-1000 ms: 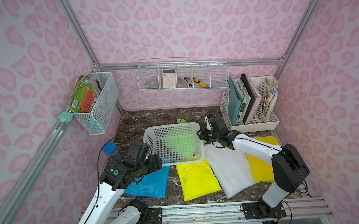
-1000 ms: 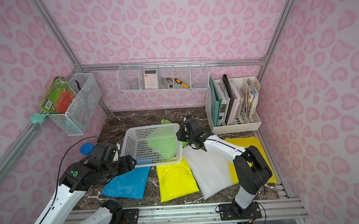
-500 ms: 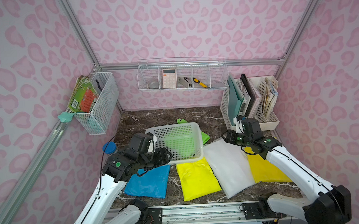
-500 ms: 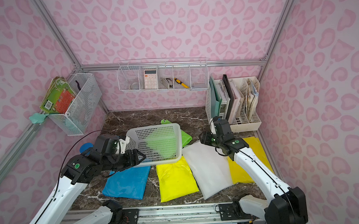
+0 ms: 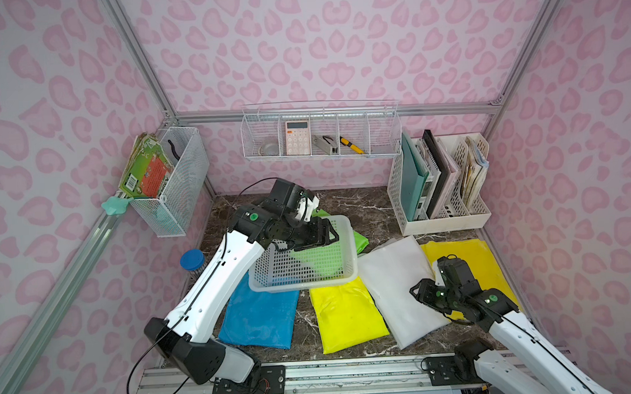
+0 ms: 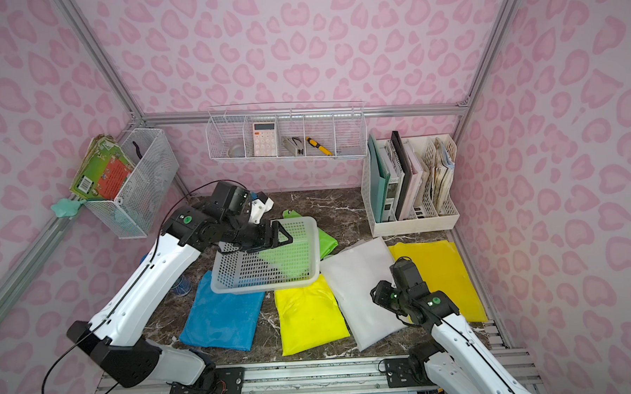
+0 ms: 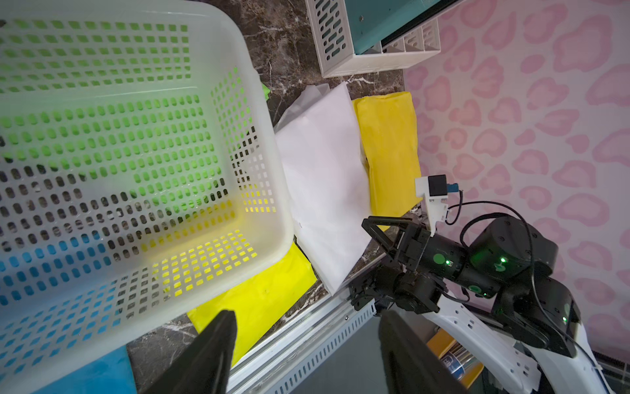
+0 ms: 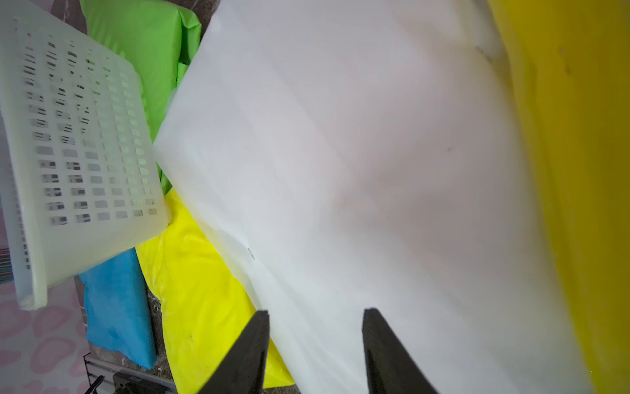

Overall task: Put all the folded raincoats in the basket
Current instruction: Pick up the raincoat from the center of the board.

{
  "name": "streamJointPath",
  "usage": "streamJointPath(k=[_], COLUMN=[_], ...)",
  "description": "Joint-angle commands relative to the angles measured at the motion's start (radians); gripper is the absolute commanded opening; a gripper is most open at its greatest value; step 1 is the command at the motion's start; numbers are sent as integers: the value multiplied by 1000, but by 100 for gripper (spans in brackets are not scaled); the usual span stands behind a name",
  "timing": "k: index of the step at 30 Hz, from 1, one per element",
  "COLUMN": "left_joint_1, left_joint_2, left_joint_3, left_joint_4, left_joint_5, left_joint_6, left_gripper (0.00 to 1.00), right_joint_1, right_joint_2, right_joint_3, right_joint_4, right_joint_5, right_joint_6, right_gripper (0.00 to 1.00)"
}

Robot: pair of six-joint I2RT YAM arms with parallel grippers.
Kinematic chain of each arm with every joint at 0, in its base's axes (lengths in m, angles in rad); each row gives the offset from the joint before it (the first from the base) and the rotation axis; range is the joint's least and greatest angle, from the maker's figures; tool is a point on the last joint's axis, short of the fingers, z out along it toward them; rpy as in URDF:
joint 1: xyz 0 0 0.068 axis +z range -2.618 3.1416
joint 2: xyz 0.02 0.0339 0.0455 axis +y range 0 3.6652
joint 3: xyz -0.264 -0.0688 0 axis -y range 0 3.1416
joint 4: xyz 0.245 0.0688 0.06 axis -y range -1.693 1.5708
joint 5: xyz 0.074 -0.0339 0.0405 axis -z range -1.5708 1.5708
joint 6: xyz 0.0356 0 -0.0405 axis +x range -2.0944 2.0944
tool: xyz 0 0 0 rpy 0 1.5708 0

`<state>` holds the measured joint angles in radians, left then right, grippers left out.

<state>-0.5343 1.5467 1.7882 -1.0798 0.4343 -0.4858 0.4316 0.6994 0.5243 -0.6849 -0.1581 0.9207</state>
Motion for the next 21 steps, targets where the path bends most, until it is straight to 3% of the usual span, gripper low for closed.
streamJointPath(k=[1, 10, 15, 21], left_joint_1=[-26, -99, -101, -120], left_joint_2=[149, 737, 855, 943], left_joint_3=[155, 804, 817, 814], left_joint_4=[-80, -372, -264, -107], left_joint_5=[71, 73, 102, 133], left_joint_6=[107, 291, 281, 224], left_gripper=[71, 70, 72, 73], right_joint_1=[22, 29, 29, 29], right_joint_2=[-50, -103, -128, -178], right_joint_3=[-7, -59, -74, -110], right_joint_4=[-53, -88, -103, -105], right_joint_5=[65, 33, 34, 19], right_joint_6=[95, 132, 128, 148], right_gripper=[45, 47, 54, 54])
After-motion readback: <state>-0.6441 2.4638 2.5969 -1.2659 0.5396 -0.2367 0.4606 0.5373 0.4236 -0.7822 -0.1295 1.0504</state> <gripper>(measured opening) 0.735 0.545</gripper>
